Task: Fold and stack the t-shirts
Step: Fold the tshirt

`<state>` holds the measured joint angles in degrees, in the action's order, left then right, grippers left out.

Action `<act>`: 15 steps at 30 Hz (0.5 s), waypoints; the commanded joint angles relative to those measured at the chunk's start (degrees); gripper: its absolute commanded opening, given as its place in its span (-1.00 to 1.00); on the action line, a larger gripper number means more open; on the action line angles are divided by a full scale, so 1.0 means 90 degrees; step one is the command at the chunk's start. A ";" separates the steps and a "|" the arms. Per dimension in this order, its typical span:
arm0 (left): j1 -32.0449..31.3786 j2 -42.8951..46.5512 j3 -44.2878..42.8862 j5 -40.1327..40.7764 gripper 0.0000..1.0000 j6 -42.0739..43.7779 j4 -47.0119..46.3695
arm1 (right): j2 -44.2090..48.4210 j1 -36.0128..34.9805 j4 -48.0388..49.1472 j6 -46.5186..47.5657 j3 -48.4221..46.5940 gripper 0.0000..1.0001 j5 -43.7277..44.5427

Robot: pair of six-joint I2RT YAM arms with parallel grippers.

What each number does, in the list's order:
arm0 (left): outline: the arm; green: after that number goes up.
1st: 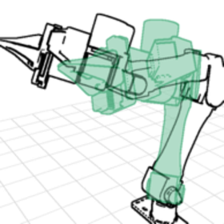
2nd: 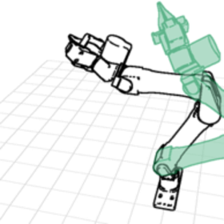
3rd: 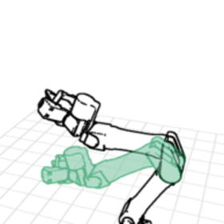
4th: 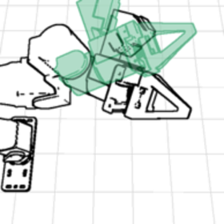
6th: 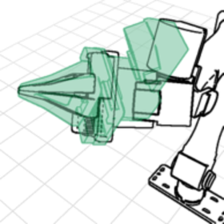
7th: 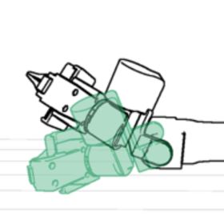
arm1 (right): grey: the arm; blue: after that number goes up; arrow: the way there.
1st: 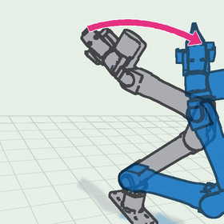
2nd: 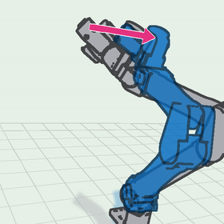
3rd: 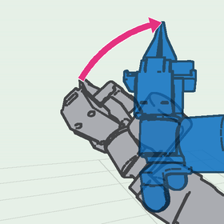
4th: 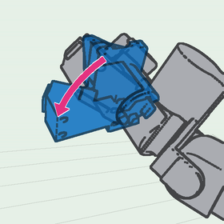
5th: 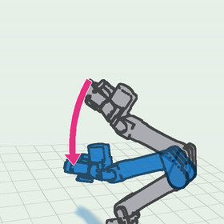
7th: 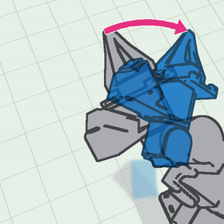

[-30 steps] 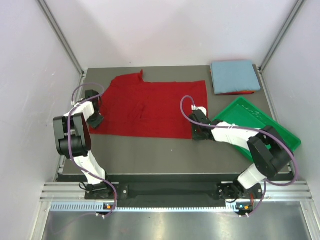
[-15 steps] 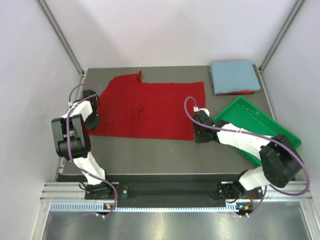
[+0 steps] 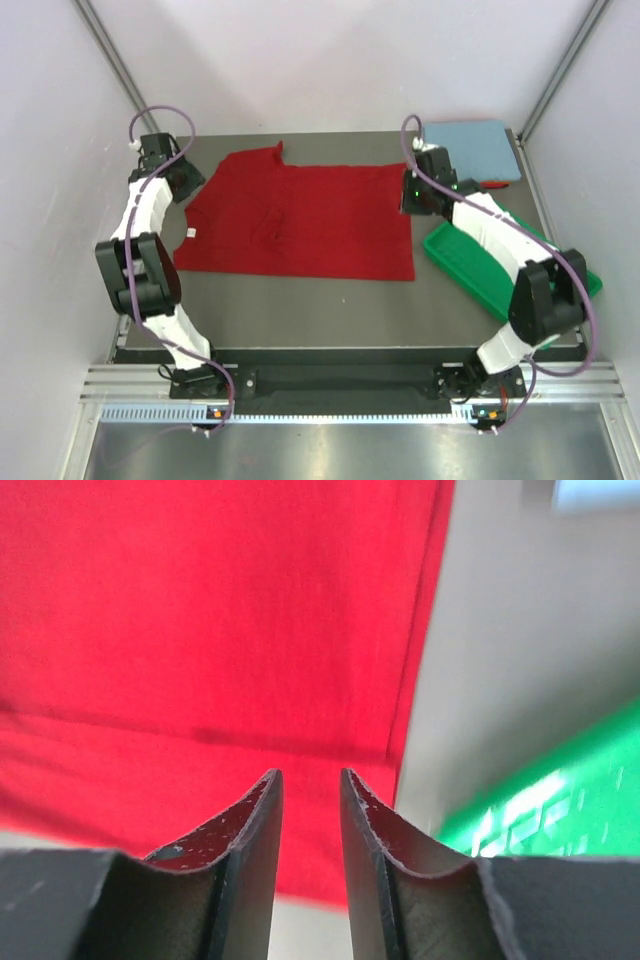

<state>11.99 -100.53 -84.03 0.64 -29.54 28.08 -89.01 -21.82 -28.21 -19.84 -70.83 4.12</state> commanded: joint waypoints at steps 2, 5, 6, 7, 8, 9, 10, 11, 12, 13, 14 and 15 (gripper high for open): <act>0.0025 -0.1122 -0.0935 -0.1116 0.10 0.0469 -0.1273 | -0.1035 0.0607 0.0341 0.0651 -0.1347 -0.38 -0.0828; 0.0084 -0.2079 -0.1901 -0.1623 0.12 0.0616 -0.1303 | -0.1865 0.0989 0.0380 0.0758 -0.2216 -0.34 -0.1481; 0.0103 -0.2527 -0.2174 -0.1856 0.12 0.0636 -0.1284 | -0.2071 0.1086 0.0341 0.0865 -0.2653 -0.33 -0.1667; 0.0103 -0.2734 -0.2622 -0.1955 0.13 0.0645 -0.1293 | -0.2450 0.1126 0.0312 0.0934 -0.2841 -0.32 -0.1688; 0.0103 -0.2910 -0.2829 -0.2014 0.15 0.0684 -0.1351 | -0.2637 0.1145 0.0312 0.1021 -0.3017 -0.32 -0.1679; 0.0103 -0.3250 -0.3025 -0.2063 0.16 0.0752 -0.1371 | -0.2794 0.1175 0.0302 0.1245 -0.3280 -0.31 -0.1678; 0.0103 -0.3428 -0.3384 -0.2112 0.18 0.0801 -0.1391 | -0.3047 0.1175 0.0331 0.1353 -0.3389 -0.30 -0.1678; 0.0113 -0.3574 -0.3572 -0.2103 0.20 0.0840 -0.1410 | -0.3156 0.1185 0.0380 0.1470 -0.3477 -0.29 -0.1669; 0.0104 -0.3740 -0.3757 -0.2064 0.21 0.0908 -0.1410 | -0.3273 0.1214 0.0419 0.1655 -0.3662 -0.28 -0.1620; 0.0103 -0.4042 -0.4069 -0.1967 0.22 0.0928 -0.1420 | -0.3515 0.1243 0.0410 0.1715 -0.3779 -0.25 -0.1581; 0.0113 -0.4180 -0.4217 -0.1966 0.23 0.0938 -0.1430 | -0.3644 0.1282 0.0409 0.1764 -0.3897 -0.24 -0.1561; 0.0104 -0.4452 -0.4344 -0.1957 0.23 0.0909 -0.1478 | -0.3761 0.1350 0.0419 0.1764 -0.4120 -0.23 -0.1542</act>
<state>12.49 -137.58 -117.80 -15.57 -23.24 18.94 -120.64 -10.55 -25.76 -7.99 -102.10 -8.64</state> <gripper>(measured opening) 0.613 0.379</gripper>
